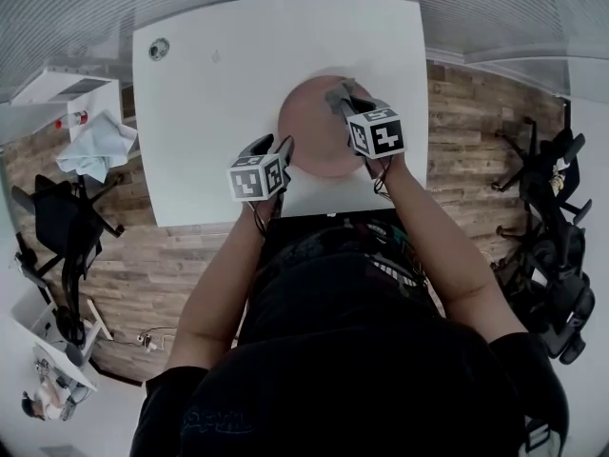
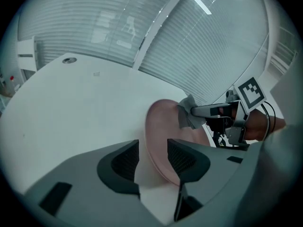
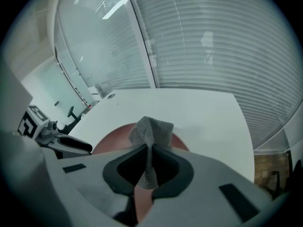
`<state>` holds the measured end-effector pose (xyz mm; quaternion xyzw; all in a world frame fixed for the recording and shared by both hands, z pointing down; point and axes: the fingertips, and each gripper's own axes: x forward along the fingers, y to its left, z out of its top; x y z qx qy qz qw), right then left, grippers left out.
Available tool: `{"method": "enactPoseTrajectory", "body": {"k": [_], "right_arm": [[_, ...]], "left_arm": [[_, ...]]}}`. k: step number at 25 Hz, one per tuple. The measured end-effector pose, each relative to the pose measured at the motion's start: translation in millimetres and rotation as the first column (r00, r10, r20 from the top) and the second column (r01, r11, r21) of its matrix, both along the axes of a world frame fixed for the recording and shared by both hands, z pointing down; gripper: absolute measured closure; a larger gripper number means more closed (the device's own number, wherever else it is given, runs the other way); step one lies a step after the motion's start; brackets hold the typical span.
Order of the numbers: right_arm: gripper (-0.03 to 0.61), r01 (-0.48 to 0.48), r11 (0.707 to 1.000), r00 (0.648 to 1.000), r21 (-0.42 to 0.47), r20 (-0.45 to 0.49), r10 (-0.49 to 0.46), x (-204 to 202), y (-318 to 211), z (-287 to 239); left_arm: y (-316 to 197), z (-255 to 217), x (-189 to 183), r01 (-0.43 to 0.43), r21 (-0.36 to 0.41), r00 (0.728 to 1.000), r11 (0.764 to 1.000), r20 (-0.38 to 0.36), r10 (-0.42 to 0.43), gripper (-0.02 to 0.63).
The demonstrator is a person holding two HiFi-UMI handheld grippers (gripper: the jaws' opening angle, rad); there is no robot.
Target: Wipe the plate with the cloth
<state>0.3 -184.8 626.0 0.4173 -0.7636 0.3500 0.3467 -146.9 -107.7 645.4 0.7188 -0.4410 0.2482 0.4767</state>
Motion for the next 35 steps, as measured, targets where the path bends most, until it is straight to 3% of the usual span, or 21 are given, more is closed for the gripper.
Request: {"method": "enactPoseTrajectory", "body": {"k": [10,25,35], "right_arm": [[0.540,0.015,0.997,0.997,-0.076,-0.077,-0.021,-10,-15,29],[0.541,0.135,0.984,0.986,-0.114,-0.085,-0.145,-51,-25,52],[0.541,0.373,0.913,0.928,-0.166,0.058,-0.369,-119,20,50]], "left_arm": [[-4,12,-5,0.004,-0.039,0.999,0.999,0.053,-0.002,0.532],[-11,12,4,-0.027,-0.068,0.998,0.997,0.055,0.031,0.571],[-14,12,1,0.026,-0.081,0.999,0.996,0.038,-0.023,0.578]]}}
